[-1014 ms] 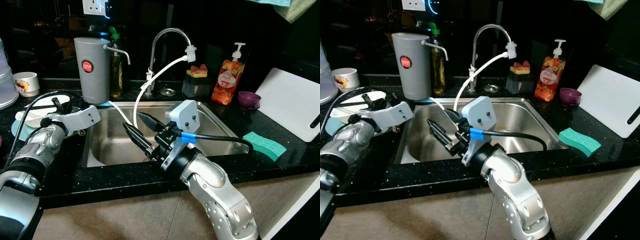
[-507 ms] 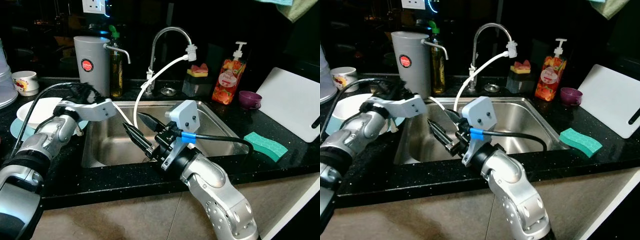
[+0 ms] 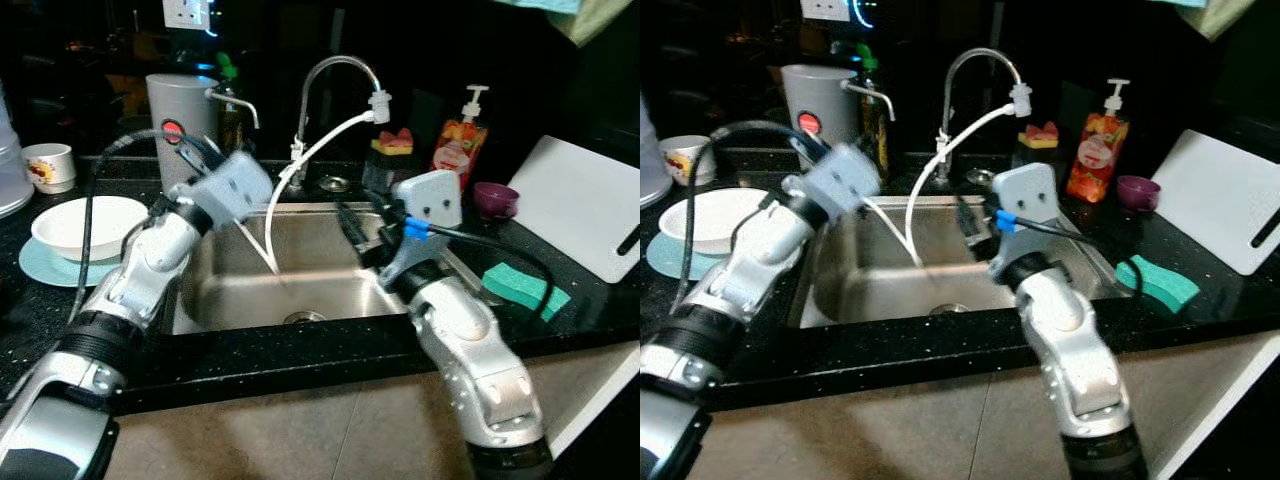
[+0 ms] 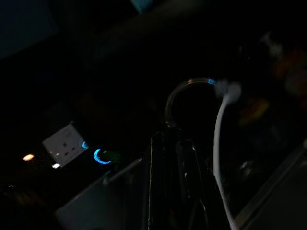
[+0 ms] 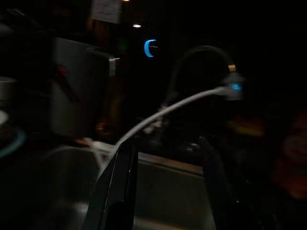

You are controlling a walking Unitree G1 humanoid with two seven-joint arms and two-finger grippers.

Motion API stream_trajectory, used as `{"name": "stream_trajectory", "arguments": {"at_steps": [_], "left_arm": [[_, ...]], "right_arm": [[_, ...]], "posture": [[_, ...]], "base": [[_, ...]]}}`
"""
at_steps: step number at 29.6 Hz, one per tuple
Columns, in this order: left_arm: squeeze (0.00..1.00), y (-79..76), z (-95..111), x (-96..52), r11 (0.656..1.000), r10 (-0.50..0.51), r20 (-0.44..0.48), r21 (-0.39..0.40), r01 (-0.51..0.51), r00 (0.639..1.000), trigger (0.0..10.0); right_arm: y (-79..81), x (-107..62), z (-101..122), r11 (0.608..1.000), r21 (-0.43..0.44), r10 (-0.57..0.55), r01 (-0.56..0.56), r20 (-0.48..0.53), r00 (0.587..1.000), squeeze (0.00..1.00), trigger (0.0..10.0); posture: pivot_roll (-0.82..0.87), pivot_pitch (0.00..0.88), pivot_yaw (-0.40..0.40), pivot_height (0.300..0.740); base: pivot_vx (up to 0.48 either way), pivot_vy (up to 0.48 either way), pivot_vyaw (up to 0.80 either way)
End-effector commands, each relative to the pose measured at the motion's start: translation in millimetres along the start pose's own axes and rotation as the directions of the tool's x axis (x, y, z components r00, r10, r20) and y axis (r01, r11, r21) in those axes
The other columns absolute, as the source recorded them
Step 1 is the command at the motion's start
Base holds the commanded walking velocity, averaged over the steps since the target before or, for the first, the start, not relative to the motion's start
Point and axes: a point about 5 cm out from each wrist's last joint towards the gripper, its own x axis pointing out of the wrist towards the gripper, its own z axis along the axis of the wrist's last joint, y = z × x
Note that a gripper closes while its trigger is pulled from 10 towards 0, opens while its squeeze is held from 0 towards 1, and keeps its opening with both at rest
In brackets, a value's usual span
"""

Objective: Kitchen organization

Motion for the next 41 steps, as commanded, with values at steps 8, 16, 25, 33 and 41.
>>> {"name": "stream_trajectory", "arguments": {"at_steps": [8, 16, 25, 33, 41], "left_arm": [[0.00, 25.4, 9, 0.0, 0.935, 0.035, -0.034, -0.352, -0.045, 0.999, 10.0], [0.00, 37.7, 17, -4.6, 0.702, -0.011, -0.023, -0.712, -0.008, 1.000, 10.0], [0.00, 28.3, 27, -15.4, 0.485, -0.195, 0.070, -0.860, 0.158, 0.978, 10.0], [0.00, 23.8, 33, -18.9, 0.397, -0.247, 0.104, -0.896, 0.198, 0.963, 10.0], [0.00, 4.9, 41, -20.3, 0.334, -0.298, 0.133, -0.913, 0.233, 0.945, 10.0]], "right_arm": [[-20.3, 0.8, 2, 0.993, -0.091, -0.075, 0.078, 0.028, 0.997, 0.00, 10.0], [-0.2, -1.7, 3, 0.973, -0.227, 0.063, -0.046, 0.067, 0.996, 0.00, 10.0], [23.4, -7.6, -3, 0.928, -0.259, 0.282, -0.267, 0.023, 0.959, 0.00, 10.0], [30.3, -8.0, -8, 0.917, -0.257, 0.317, -0.304, 0.010, 0.948, 0.00, 10.0], [36.5, -4.6, -13, 0.926, -0.249, 0.293, -0.283, 0.003, 0.956, 0.00, 10.0]], "posture": [[0.01, 0.030, -0.106, 0.740], [0.01, 0.039, -0.102, 0.740], [0.01, 0.046, -0.105, 0.740], [0.01, 0.045, -0.105, 0.740], [0.01, 0.045, -0.105, 0.740]], "base": [[0.000, 0.000, 0.00], [0.000, 0.000, 0.00], [0.000, 0.000, 0.00], [0.000, 0.000, 0.00], [0.000, 0.000, 0.00]]}}
